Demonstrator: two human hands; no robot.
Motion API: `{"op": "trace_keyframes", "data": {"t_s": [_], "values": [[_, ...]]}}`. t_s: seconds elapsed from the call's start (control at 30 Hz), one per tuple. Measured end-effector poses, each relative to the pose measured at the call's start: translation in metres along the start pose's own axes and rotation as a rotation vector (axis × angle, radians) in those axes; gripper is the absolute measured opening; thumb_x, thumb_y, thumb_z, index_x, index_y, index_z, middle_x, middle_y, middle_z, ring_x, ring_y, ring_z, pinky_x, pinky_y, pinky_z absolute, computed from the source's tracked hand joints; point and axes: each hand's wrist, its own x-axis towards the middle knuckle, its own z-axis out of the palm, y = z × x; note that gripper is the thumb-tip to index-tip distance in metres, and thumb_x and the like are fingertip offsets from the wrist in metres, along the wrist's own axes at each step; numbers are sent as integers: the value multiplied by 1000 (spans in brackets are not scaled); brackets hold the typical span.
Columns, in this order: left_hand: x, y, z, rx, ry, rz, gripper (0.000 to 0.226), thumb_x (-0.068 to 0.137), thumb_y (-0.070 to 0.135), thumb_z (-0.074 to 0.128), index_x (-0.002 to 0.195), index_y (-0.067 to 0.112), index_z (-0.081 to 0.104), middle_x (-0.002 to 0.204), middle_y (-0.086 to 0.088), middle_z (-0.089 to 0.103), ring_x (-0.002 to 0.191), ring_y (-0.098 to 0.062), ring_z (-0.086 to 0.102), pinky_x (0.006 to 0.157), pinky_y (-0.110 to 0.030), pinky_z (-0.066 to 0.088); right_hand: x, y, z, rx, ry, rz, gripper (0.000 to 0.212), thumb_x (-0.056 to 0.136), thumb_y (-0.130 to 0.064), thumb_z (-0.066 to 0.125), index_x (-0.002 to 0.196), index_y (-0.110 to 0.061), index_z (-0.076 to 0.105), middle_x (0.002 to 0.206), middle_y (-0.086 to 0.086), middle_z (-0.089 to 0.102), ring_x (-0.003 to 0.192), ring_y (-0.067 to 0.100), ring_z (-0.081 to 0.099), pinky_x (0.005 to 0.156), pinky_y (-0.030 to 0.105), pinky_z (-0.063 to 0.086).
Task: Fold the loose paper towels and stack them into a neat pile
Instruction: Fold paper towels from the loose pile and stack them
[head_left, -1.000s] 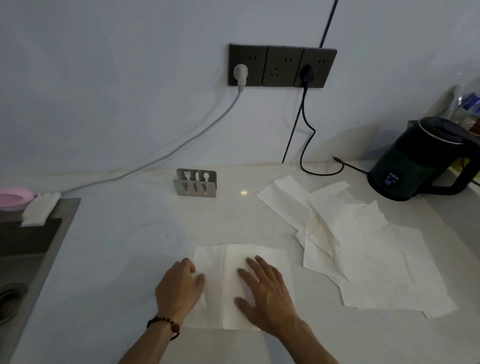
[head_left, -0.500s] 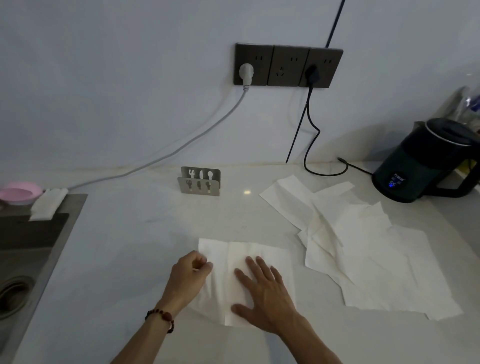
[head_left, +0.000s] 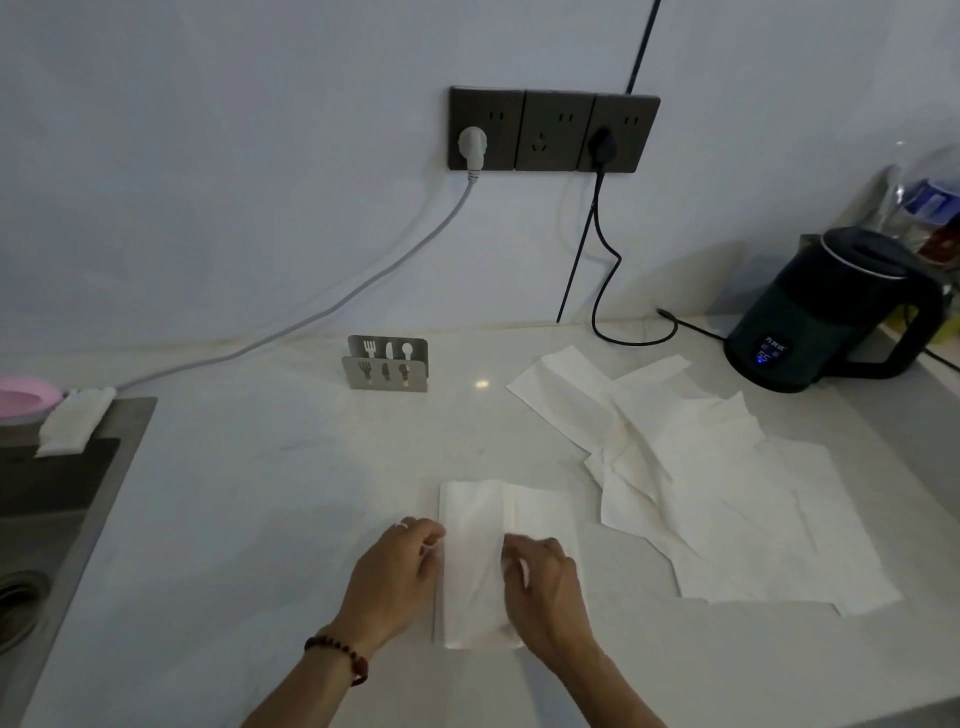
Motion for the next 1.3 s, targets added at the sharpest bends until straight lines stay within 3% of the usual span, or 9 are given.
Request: {"op": "trace_keyframes", "data": {"t_s": [0.17, 0.4, 0.53, 0.67, 0.9, 1.0, 1.07, 1.17, 1.3], "values": [[-2, 6, 5, 116, -44, 107, 35, 99, 35, 46, 132, 26, 49, 132, 11, 47, 116, -4, 49, 92, -12, 41, 5, -9, -6, 289, -73, 187, 31, 95, -27, 55, 126, -32, 51, 59, -6, 53, 57, 3, 52, 58, 12, 42], [4, 0, 9, 404, -235, 274, 65, 94, 56, 36, 151, 25, 28, 162, 10, 10, 146, -6, -9, 117, -26, 1, 3, -9, 1, 105, -163, 186, 31, 93, -27, 58, 123, -26, 63, 77, -17, 58, 68, 1, 55, 78, 7, 44], [7, -3, 10, 489, -370, 275, 85, 81, 66, 11, 155, 24, 11, 163, 7, -2, 148, -13, -13, 116, -29, -9, 2, -9, -1, 40, -150, 174, 33, 96, -28, 54, 128, -26, 60, 100, -10, 68, 82, 3, 58, 90, 16, 47], [9, -3, 10, 483, -409, 235, 72, 98, 54, 35, 155, 25, 2, 162, 8, -10, 148, -14, -16, 119, -31, -8, 3, -6, 0, -43, -140, 92, 35, 97, -27, 51, 131, -25, 58, 121, -7, 66, 106, 9, 62, 95, 18, 44], [20, -4, 6, 521, -481, 214, 98, 85, 66, 51, 153, 30, -10, 156, 14, -24, 146, -18, -24, 115, -39, -15, 6, 6, 2, -390, -88, -87, 46, 76, -45, 69, 119, -31, 63, 126, 4, 58, 109, 27, 59, 83, 35, 54], [26, -6, 5, 527, -513, 200, 113, 76, 71, 59, 152, 31, -16, 154, 15, -28, 145, -20, -27, 117, -44, -14, 13, 10, -1, -448, -251, -111, 62, 89, -57, 50, 145, -37, 35, 161, 8, 15, 146, 33, 18, 113, 47, 27], [31, -8, 4, 523, -524, 196, 122, 70, 74, 63, 151, 32, -19, 156, 13, -28, 144, -20, -30, 117, -46, -14, 17, 18, -7, -475, -354, -91, 72, 90, -65, 41, 151, -41, 13, 162, 4, -10, 149, 27, -7, 119, 43, 8], [36, -11, 2, 535, -527, 215, 131, 63, 76, 66, 149, 33, -23, 152, 13, -34, 143, -21, -31, 117, -48, -14, 19, 23, -18, -482, -424, -86, 78, 86, -70, 43, 151, -45, 6, 161, 3, -17, 148, 25, -14, 119, 43, 2], [41, -1, 1, 550, -472, 251, 118, 68, 81, 52, 154, 24, -5, 156, 8, -25, 143, -18, -30, 116, -45, -16, 23, 29, -28, -381, -375, -52, 69, 88, -60, 53, 149, -40, 26, 163, -2, 2, 149, 20, 1, 119, 40, 11]]}}
